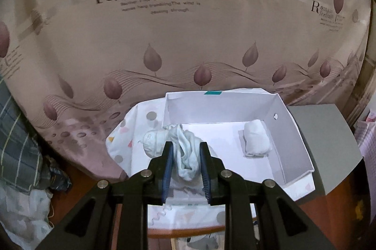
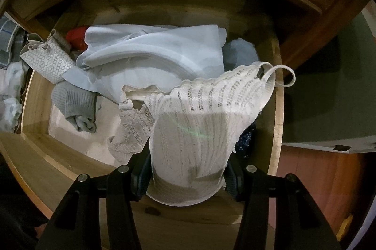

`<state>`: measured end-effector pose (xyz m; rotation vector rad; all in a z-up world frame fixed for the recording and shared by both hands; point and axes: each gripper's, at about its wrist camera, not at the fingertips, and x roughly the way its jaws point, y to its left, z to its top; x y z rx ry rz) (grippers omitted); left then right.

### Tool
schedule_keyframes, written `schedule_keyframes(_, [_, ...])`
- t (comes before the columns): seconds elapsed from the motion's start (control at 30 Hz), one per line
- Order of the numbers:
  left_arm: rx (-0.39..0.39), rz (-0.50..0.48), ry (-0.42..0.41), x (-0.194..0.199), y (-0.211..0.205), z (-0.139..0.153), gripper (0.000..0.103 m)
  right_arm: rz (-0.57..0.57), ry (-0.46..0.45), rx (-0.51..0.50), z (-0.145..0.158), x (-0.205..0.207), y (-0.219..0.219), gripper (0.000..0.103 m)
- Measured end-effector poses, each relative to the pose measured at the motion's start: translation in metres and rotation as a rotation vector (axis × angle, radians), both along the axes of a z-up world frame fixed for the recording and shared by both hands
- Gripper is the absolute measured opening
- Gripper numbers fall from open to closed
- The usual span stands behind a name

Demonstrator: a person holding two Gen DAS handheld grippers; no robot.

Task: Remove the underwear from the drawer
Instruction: 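Carry the crumpled white underwear into the white box and open the left tool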

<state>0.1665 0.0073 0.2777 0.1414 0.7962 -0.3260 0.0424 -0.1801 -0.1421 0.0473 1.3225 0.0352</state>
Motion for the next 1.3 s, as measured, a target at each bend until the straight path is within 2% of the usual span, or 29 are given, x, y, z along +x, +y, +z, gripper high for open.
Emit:
schedule_keyframes(0.1, [0.015, -0.008, 0.023, 0.014, -0.010, -0.012, 0.022, 0.005, 0.001, -0.002, 0.000, 0.001, 0.002, 0.049])
schedule_keyframes(0.3, [0.066, -0.010, 0.095, 0.029, -0.024, -0.055, 0.022, 0.004, 0.006, 0.000, -0.002, 0.003, 0.003, 0.049])
schedule_keyframes(0.5, [0.084, -0.001, 0.128, 0.033, -0.027, -0.076, 0.022, 0.002, 0.008, 0.001, -0.003, 0.003, 0.005, 0.050])
schedule_keyframes(0.83, [0.087, 0.027, 0.159, 0.030, -0.023, -0.087, 0.023, 0.001, 0.008, 0.003, -0.005, 0.002, 0.005, 0.051])
schedule_keyframes(1.13, [0.075, 0.060, 0.174, 0.029, -0.016, -0.084, 0.026, 0.000, 0.009, 0.004, -0.005, 0.003, 0.006, 0.051])
schedule_keyframes(1.3, [0.120, 0.071, 0.137, 0.022, -0.021, -0.076, 0.037, -0.001, 0.009, 0.004, -0.006, 0.003, 0.006, 0.051])
